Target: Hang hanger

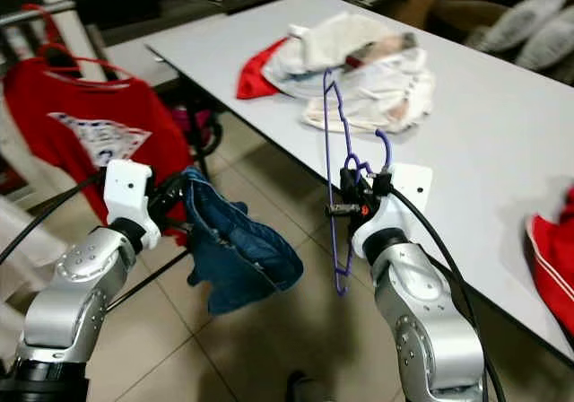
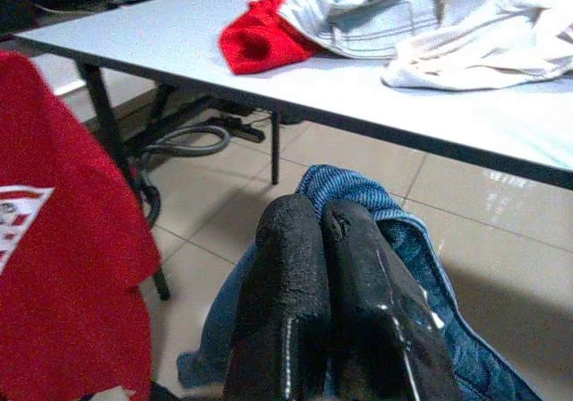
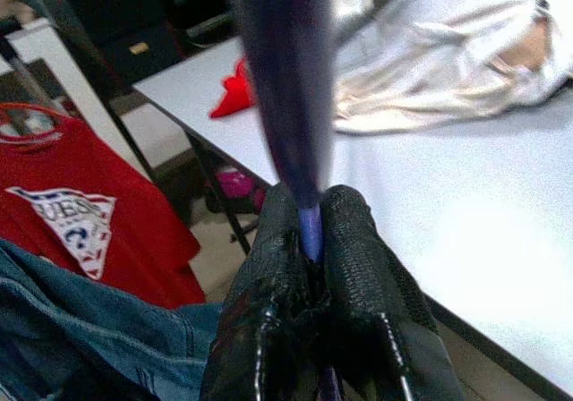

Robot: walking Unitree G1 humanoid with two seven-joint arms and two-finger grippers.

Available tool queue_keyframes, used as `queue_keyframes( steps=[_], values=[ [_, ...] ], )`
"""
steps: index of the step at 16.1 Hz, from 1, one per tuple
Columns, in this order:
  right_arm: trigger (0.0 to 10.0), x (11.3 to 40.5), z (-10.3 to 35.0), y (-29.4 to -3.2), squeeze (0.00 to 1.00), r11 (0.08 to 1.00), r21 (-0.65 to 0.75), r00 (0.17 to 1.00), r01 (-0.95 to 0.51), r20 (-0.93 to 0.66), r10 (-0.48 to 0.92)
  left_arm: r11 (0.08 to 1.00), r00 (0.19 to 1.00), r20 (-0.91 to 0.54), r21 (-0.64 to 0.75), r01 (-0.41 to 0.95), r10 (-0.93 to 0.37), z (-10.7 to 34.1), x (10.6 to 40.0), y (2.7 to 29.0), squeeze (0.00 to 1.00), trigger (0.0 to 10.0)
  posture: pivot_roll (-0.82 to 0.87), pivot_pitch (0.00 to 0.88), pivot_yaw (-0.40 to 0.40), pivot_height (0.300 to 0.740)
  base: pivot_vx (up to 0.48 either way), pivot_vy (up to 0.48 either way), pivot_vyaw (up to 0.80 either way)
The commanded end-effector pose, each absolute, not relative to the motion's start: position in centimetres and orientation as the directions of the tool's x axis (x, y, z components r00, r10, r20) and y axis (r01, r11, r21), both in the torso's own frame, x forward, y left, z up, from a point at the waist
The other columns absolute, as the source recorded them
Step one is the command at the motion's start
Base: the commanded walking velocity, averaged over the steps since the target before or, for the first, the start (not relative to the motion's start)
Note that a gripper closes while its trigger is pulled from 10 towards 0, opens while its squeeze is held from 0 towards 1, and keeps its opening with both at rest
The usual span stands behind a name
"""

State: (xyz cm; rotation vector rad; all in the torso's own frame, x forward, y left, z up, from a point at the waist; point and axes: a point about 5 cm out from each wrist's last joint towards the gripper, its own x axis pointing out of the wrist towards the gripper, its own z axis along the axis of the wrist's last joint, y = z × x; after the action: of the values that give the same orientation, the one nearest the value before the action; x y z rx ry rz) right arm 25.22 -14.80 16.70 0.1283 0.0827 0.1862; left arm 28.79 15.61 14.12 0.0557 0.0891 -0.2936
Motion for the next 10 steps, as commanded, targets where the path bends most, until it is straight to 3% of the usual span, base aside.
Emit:
queue_keyframes(
  steps=[1,5,10],
  values=[
    [10.0,25.0,17.1,-15.1,0.0,0.975,0.131,0.98,-0.18,-0.062,0.189,0.954,0.956,-0.05,0.071,0.293,-0.29,15.1,28.7,15.5,0.0,10.0,-0.07,0.044,0.018,0.74,0.0,0.0,-0.75],
    [10.0,25.5,17.7,-15.0,0.0,0.977,0.116,0.982,-0.179,-0.046,0.185,0.957,0.958,-0.005,0.042,0.288,-0.288,15.8,28.6,15.1,0.0,10.0,-0.05,0.052,0.013,0.74,0.0,0.0,-0.76],
    [10.0,24.7,18.1,-15.9,0.0,0.984,0.152,0.995,-0.096,-0.015,0.1,0.959,0.957,-0.066,-0.023,0.281,-0.282,15.4,29.3,15.4,0.0,10.0,-0.1,0.059,0.049,0.74,0.0,0.0,-0.76]
  ],
)
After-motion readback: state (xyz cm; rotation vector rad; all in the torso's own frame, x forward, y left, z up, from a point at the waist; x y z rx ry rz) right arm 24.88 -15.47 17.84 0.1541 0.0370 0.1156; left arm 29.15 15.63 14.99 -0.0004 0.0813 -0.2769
